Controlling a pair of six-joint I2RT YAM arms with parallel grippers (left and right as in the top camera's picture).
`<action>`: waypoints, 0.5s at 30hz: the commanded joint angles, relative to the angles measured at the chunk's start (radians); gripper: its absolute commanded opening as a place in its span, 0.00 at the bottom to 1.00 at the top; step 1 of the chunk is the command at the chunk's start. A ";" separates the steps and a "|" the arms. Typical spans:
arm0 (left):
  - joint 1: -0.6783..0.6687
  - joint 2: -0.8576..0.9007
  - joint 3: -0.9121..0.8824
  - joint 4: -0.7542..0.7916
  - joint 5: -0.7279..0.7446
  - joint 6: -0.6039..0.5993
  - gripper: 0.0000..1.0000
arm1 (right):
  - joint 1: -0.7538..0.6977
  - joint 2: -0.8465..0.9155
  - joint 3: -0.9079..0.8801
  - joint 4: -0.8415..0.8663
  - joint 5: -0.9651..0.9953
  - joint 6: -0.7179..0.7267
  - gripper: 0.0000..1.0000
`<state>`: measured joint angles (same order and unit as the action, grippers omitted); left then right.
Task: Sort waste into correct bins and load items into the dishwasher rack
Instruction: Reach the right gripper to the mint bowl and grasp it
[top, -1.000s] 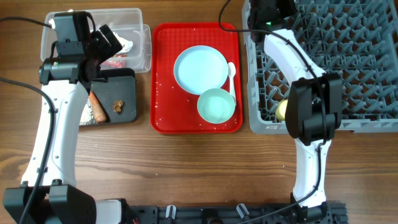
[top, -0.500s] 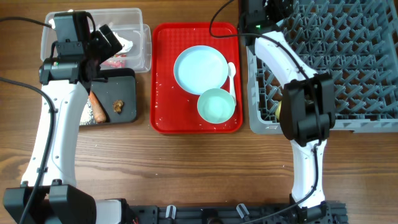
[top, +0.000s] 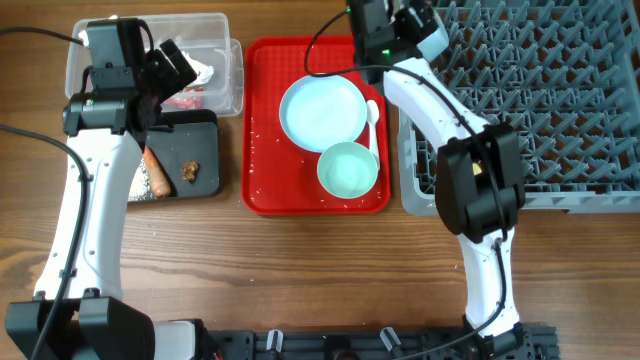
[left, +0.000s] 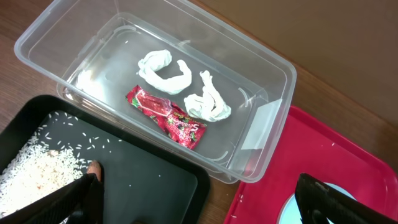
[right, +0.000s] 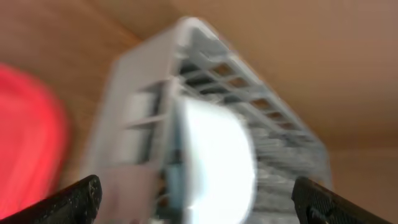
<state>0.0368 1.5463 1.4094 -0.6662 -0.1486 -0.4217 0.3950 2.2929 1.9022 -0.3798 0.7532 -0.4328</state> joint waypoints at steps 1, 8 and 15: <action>0.005 0.000 0.005 0.003 0.001 -0.005 1.00 | 0.014 -0.145 0.002 -0.116 -0.266 0.249 1.00; 0.005 0.000 0.005 0.003 0.001 -0.005 1.00 | 0.013 -0.281 0.002 -0.532 -0.780 0.513 1.00; 0.005 0.000 0.005 0.003 0.001 -0.005 1.00 | 0.020 -0.274 -0.108 -0.745 -0.975 0.395 0.83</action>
<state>0.0368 1.5463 1.4094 -0.6666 -0.1486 -0.4217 0.4107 2.0026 1.8801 -1.0954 -0.0658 -0.0021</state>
